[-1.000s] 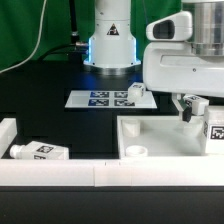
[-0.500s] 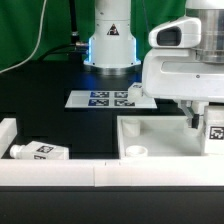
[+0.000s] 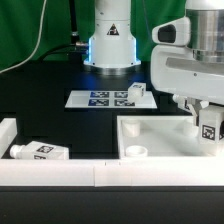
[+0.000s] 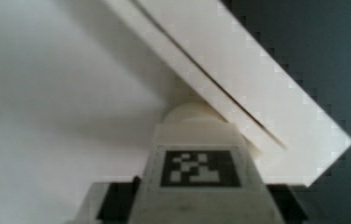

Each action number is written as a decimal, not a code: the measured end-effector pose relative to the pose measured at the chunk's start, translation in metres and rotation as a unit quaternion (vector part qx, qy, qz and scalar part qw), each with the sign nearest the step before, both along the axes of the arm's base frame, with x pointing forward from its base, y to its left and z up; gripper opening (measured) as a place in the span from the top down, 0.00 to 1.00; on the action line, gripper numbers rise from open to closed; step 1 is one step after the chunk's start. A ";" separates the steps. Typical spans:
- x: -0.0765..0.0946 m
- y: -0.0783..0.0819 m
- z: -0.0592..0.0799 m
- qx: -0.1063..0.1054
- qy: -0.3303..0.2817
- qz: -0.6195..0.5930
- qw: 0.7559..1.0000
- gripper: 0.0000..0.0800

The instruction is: Assemble one leg

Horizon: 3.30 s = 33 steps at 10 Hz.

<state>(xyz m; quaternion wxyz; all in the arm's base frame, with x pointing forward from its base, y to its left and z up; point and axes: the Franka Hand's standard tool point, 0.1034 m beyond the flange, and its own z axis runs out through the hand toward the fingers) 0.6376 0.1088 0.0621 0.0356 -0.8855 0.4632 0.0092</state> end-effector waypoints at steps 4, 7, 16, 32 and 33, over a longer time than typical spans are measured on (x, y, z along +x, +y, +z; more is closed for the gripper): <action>0.002 0.010 0.000 0.048 0.014 -0.352 0.935 0.65; 0.003 0.010 -0.001 0.046 0.013 -0.359 0.932 0.65; -0.002 -0.001 -0.001 0.002 -0.012 0.193 0.981 0.19; 0.007 0.009 -0.002 0.046 0.021 -0.460 0.887 0.64; 0.007 0.009 -0.002 0.044 0.020 -0.460 0.887 0.64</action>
Offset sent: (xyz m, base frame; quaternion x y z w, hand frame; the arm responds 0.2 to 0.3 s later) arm 0.0241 0.0296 0.0181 0.1385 -0.0291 0.4751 0.8685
